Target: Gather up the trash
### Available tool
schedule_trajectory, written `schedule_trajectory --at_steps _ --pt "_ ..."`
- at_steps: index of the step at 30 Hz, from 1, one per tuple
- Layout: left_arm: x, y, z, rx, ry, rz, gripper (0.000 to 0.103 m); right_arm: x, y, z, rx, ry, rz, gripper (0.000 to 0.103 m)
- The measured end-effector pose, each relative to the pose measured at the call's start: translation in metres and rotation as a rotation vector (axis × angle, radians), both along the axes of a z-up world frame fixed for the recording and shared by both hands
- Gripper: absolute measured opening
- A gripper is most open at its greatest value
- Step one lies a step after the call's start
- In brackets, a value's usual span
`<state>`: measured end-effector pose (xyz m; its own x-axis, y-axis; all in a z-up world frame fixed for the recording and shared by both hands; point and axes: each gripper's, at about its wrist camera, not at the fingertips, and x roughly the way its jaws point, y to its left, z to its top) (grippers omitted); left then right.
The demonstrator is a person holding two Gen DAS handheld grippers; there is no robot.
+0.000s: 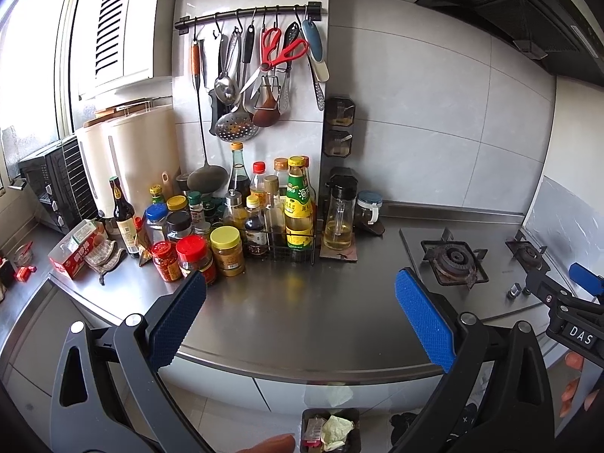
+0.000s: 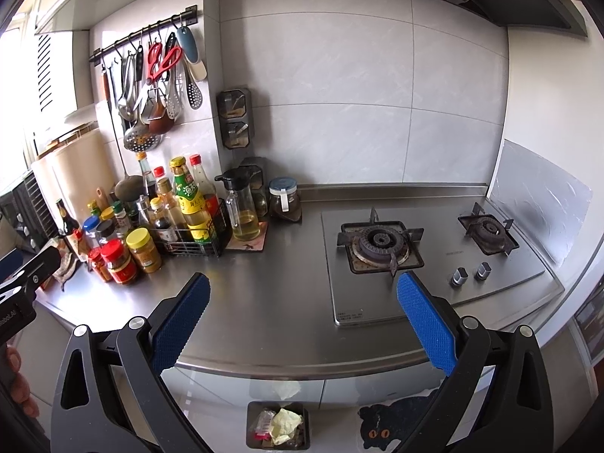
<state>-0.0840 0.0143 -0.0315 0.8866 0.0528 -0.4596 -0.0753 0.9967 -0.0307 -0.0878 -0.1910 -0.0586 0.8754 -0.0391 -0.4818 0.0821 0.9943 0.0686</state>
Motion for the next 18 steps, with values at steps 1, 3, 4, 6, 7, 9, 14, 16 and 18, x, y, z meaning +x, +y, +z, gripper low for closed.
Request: schedule_trajectory --at_steps 1,3,4,6,7,9,14,16,18 --pt "0.0 0.001 0.0 -0.009 0.004 -0.002 0.095 0.0 0.0 0.0 0.0 0.0 0.001 0.1" --pt "0.002 0.003 0.001 -0.019 0.01 -0.004 0.095 0.001 0.0 -0.001 0.0 0.002 0.002 0.1" --pt "0.002 0.003 0.001 -0.017 0.01 0.001 0.095 0.001 0.001 -0.002 0.0 0.004 0.002 0.1" --pt "0.002 0.004 0.0 -0.016 0.004 0.006 0.095 0.002 0.002 -0.002 -0.002 0.006 0.004 0.1" --pt "0.003 0.005 0.0 -0.019 0.004 0.005 0.095 0.002 0.003 -0.002 -0.002 0.006 0.005 0.1" --pt "0.003 0.006 -0.001 -0.015 0.001 0.008 0.095 0.003 0.005 -0.002 -0.001 0.005 0.006 0.1" --pt "0.004 0.009 -0.001 -0.021 0.005 0.001 0.095 0.003 0.008 -0.002 0.001 0.007 0.008 0.1" --pt "0.005 0.01 -0.001 -0.017 0.013 -0.001 0.095 0.004 0.011 -0.002 -0.001 0.009 0.01 0.1" --pt "0.004 0.011 -0.001 -0.004 0.005 0.005 0.095 0.004 0.014 -0.002 -0.005 0.011 0.013 0.1"
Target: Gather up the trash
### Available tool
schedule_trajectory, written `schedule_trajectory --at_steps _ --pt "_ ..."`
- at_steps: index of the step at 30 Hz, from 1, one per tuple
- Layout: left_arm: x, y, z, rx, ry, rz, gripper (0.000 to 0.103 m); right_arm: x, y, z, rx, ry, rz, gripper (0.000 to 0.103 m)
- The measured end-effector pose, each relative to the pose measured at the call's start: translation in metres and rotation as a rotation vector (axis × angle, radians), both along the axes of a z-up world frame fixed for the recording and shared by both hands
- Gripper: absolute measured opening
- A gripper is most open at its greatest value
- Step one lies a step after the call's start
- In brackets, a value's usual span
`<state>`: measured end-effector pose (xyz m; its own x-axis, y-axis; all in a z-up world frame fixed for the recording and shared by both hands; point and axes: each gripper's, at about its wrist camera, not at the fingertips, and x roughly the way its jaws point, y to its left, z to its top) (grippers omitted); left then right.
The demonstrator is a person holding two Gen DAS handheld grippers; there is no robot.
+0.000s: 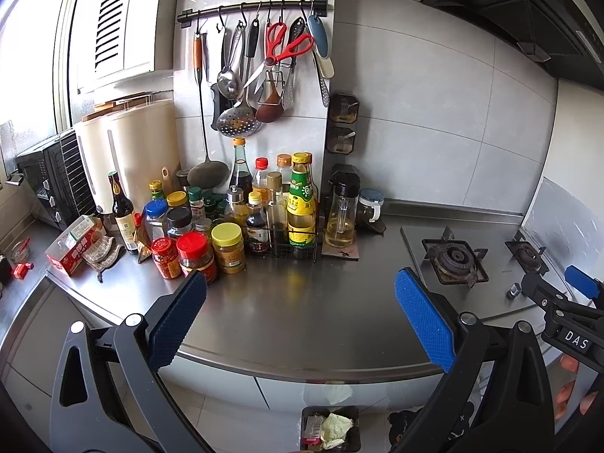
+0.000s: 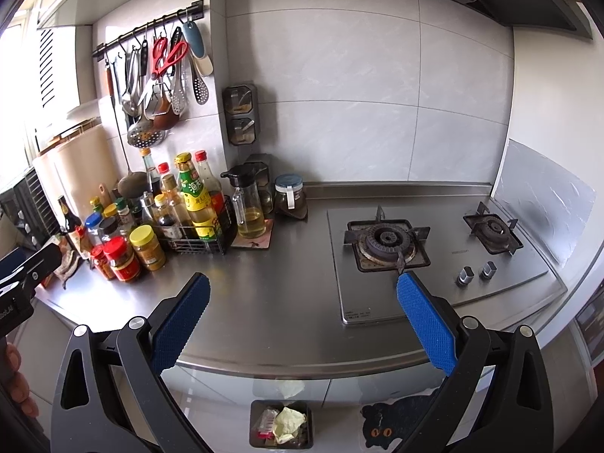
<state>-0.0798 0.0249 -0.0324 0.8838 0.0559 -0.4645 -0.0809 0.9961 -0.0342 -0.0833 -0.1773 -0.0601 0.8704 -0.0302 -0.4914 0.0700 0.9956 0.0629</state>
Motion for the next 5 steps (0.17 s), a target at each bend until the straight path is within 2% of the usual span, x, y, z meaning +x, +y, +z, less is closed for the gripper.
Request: schedule_trajectory --at_steps 5 --pt "0.0016 0.0047 -0.0001 0.002 0.0 0.004 0.095 0.0026 0.0054 0.0012 -0.004 0.001 0.005 0.1"
